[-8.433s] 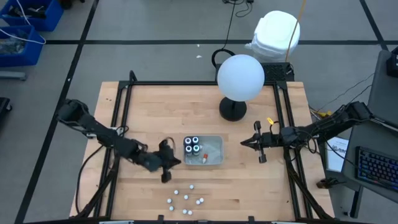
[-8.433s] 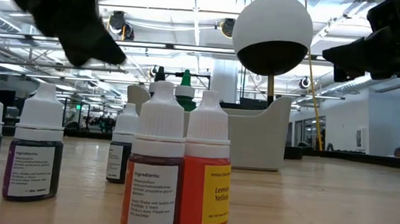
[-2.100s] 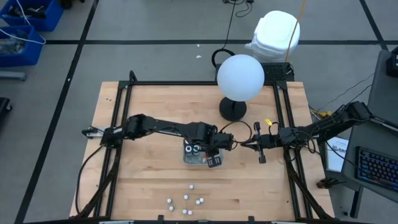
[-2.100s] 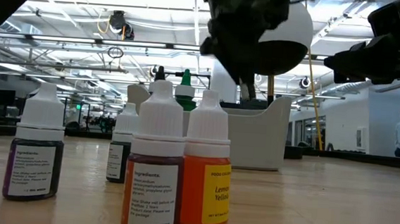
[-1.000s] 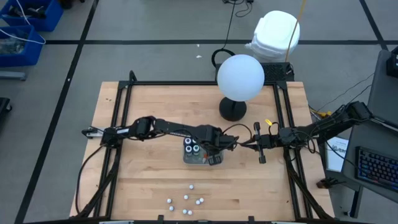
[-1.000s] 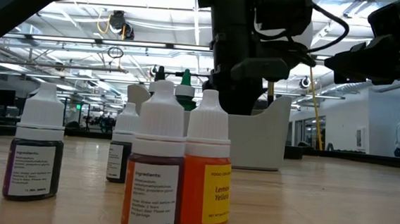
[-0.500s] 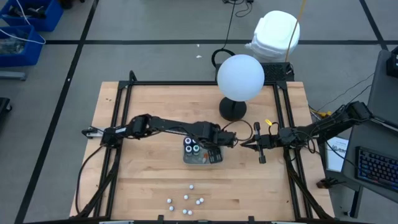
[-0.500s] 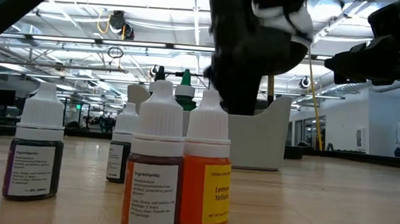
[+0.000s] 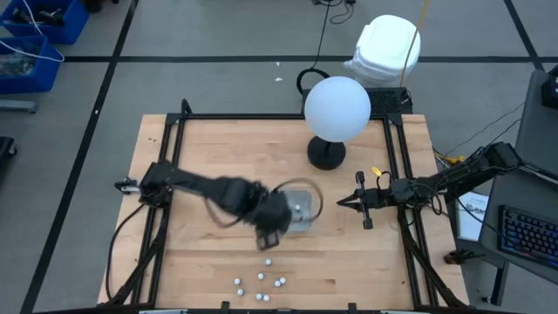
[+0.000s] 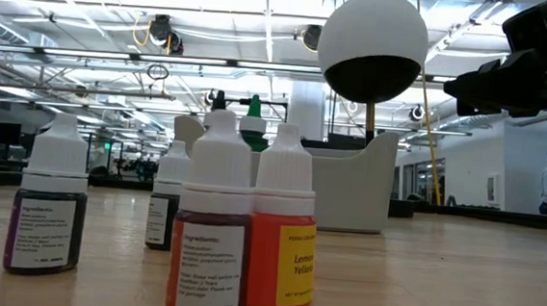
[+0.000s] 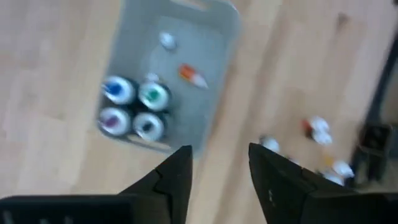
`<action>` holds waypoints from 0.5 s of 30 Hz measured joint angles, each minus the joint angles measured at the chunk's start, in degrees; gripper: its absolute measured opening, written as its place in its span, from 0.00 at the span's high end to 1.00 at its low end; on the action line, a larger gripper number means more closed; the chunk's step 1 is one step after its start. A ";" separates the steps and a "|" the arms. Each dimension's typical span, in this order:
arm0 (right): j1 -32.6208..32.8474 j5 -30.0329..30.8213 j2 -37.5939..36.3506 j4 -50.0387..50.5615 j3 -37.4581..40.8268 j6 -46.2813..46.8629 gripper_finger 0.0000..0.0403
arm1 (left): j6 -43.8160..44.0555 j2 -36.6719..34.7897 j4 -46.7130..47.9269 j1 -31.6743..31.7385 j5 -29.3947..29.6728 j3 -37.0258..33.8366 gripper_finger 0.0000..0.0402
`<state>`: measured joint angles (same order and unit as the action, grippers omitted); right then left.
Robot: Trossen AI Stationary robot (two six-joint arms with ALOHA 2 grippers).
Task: Pick & Place food coloring
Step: Put the small violet food coloring bottle into the gray bin
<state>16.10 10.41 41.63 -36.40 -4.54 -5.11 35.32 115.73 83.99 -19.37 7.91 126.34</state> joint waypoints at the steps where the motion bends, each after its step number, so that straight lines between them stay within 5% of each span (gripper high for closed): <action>1: 0.00 0.00 0.00 0.14 0.00 0.28 1.00 | 0.97 -0.10 0.04 -1.94 0.15 0.00 0.62; 5: 0.00 -0.01 0.02 0.62 0.00 1.40 1.00 | 4.40 0.97 -1.14 -9.76 0.74 -0.02 0.67; 9: 0.00 -0.02 0.04 0.76 0.00 1.54 1.00 | 7.13 3.51 -1.53 -15.98 7.38 -0.04 0.69; 15: 0.00 0.00 0.04 0.74 0.00 3.17 1.00 | 13.72 8.61 -2.69 -18.15 10.05 -0.04 0.66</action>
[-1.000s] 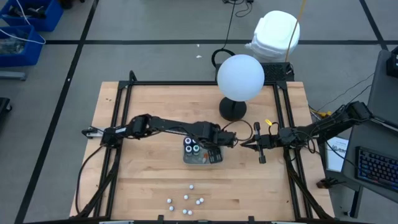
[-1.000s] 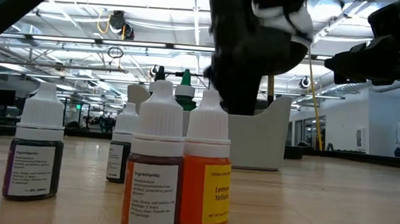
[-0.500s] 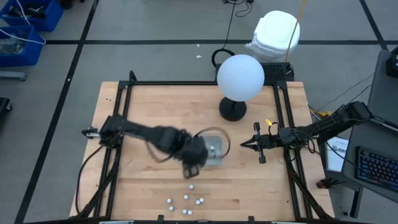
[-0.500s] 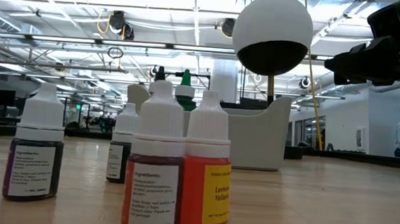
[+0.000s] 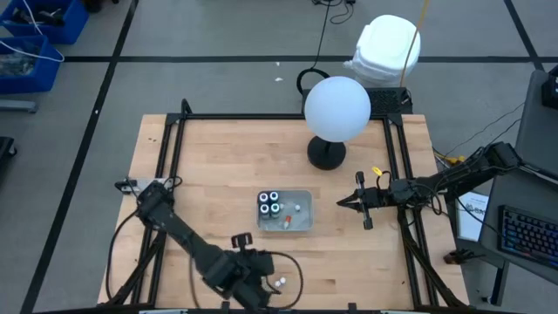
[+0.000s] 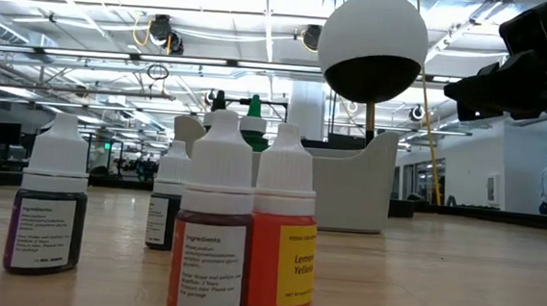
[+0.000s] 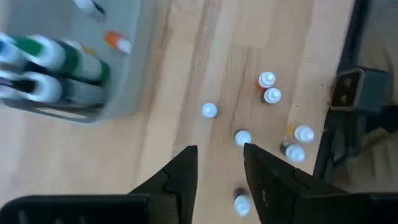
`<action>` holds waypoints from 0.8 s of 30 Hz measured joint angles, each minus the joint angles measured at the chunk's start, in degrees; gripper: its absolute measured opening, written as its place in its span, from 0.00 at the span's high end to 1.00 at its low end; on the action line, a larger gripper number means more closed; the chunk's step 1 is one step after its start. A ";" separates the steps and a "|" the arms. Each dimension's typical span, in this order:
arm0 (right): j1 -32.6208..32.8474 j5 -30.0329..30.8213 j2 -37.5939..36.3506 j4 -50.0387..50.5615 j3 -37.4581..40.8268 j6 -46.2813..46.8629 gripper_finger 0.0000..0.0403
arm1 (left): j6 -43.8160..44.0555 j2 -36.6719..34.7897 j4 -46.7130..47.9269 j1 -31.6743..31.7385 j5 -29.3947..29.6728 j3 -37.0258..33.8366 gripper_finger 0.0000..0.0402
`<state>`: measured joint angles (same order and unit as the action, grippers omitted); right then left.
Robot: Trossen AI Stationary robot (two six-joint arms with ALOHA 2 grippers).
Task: Pick & Place food coloring
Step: Put the small violet food coloring bottle into the gray bin
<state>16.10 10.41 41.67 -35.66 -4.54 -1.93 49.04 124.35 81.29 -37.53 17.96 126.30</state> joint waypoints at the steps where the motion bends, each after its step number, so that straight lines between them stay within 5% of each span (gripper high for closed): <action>1: 0.00 0.00 0.00 0.01 0.00 0.02 1.00 | 0.81 1.25 -1.06 0.58 -1.26 0.00 0.64; 8: 0.00 0.00 0.00 0.00 0.00 0.00 1.00 | -5.78 9.46 -3.71 5.09 -12.17 -0.06 0.49; 15: 0.00 0.01 0.02 0.42 0.00 -0.46 1.00 | -12.59 11.07 -4.43 7.72 -13.36 -0.76 0.35; 24: 0.00 0.00 0.00 0.79 0.00 -0.68 1.00 | -14.10 11.20 -7.31 9.09 -13.99 -6.61 0.33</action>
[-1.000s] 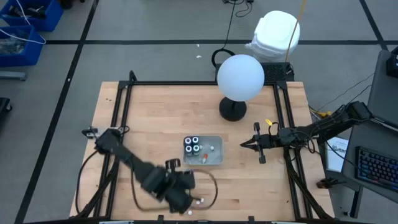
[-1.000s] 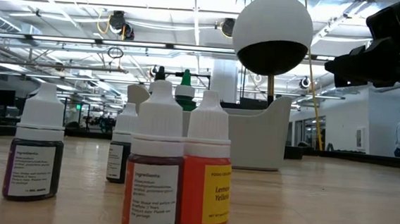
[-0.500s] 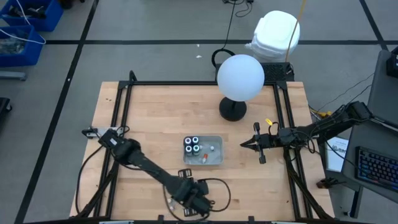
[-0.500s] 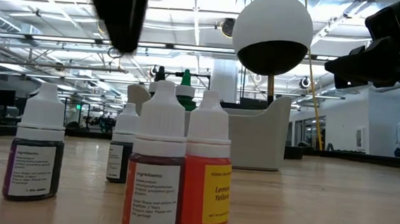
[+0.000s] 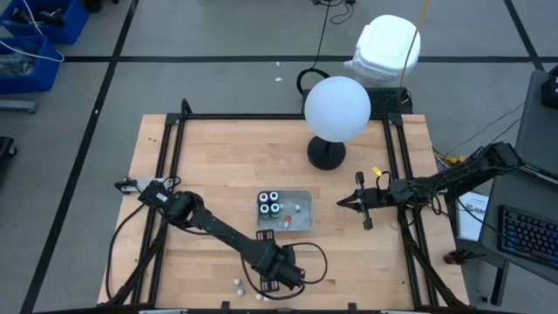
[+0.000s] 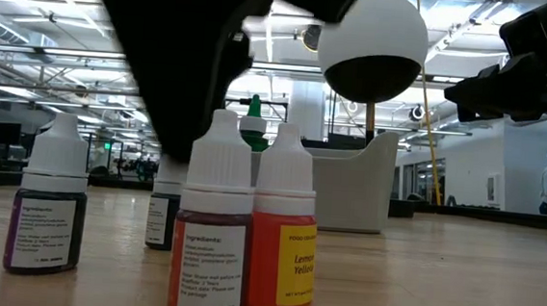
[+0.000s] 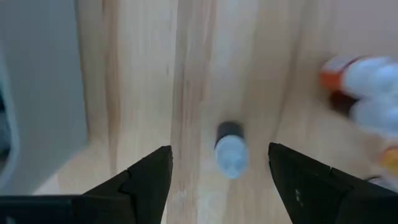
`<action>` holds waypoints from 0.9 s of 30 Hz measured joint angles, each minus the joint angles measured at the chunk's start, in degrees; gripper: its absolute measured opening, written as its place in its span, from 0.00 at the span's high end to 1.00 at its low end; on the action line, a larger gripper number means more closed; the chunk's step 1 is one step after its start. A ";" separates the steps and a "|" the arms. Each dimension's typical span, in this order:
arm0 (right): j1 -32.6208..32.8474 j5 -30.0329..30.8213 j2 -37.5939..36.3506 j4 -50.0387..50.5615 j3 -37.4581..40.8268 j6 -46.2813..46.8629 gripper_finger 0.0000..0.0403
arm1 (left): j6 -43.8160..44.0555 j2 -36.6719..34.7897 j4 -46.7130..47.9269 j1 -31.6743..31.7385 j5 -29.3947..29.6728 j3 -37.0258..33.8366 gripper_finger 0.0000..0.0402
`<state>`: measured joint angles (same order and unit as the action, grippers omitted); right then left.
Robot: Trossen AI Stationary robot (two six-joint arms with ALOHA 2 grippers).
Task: Pick & Place food coloring
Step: Put the small violet food coloring bottle into the gray bin
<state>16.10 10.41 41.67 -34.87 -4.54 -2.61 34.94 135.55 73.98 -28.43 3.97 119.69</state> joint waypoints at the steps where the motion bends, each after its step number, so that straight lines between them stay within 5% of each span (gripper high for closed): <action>1: 0.00 0.00 0.00 0.00 0.00 -0.02 1.00 | 0.02 0.02 -0.34 0.07 -0.44 -0.74 0.33; 14: 0.00 0.20 0.00 -0.11 0.00 -0.66 1.00 | 0.26 0.00 -1.85 -0.19 -0.29 -2.11 0.34; 27: 0.00 0.21 0.00 -0.05 0.00 -0.63 1.00 | 0.47 -0.03 -2.17 -0.16 -0.46 -2.11 0.59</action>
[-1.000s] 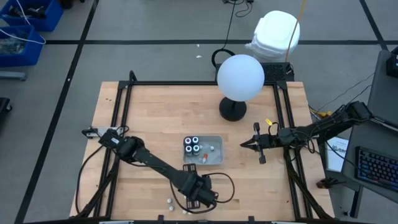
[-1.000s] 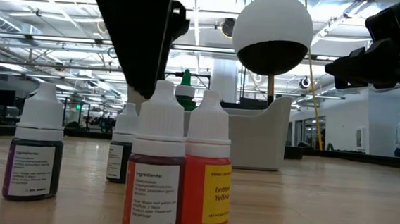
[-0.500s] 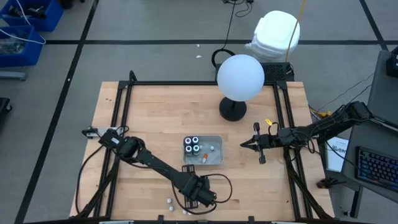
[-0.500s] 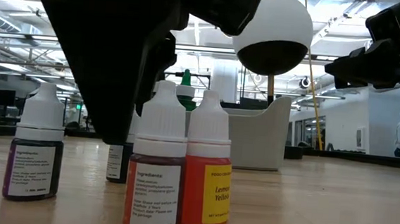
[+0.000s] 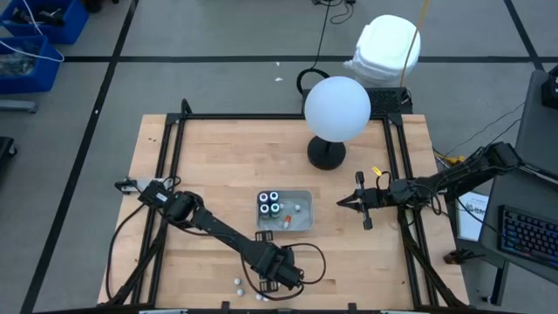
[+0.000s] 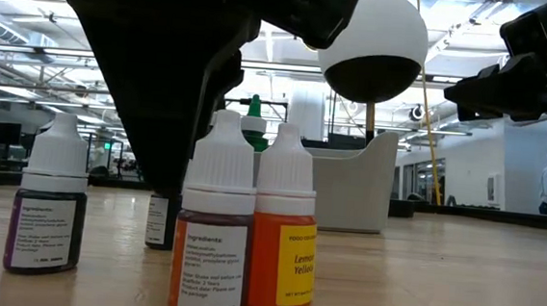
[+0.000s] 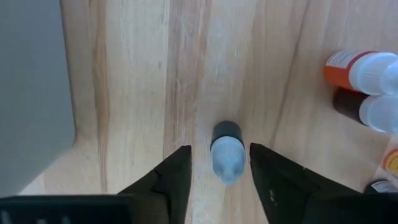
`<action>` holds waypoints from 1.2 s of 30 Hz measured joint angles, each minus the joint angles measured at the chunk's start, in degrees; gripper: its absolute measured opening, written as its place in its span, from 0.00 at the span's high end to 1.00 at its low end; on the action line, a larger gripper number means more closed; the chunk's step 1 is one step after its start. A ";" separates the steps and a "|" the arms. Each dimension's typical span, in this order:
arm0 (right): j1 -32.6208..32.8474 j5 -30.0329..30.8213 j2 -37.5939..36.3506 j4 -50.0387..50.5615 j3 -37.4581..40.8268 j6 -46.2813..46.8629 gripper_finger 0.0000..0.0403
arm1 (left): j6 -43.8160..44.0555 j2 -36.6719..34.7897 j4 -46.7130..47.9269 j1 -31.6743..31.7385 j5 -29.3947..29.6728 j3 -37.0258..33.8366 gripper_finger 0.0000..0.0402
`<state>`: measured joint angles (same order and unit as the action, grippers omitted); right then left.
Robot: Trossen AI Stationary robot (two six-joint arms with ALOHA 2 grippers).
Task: Pick & Place food coloring
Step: Put the small violet food coloring bottle into the gray bin
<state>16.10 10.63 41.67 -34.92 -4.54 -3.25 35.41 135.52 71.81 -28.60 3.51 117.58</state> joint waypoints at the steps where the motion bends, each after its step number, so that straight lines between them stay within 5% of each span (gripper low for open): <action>1: -0.01 -0.02 0.00 0.00 0.00 -0.02 1.00 | -0.03 -0.02 0.00 0.02 -0.01 0.00 0.61; 11: -0.01 0.00 0.00 0.00 0.00 0.00 1.00 | -1.75 -0.14 0.03 0.13 -2.48 0.00 0.86; 19: 0.00 0.01 0.00 -0.01 0.00 0.00 1.00 | -3.49 -3.75 3.57 1.25 -4.67 0.00 0.86; 36: -0.01 -0.01 0.02 0.03 0.00 0.00 1.00 | -1.02 -19.82 6.61 6.80 7.40 0.04 0.83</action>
<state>16.10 10.62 41.69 -34.88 -4.54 -3.25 34.39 115.70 78.43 -21.80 10.91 117.62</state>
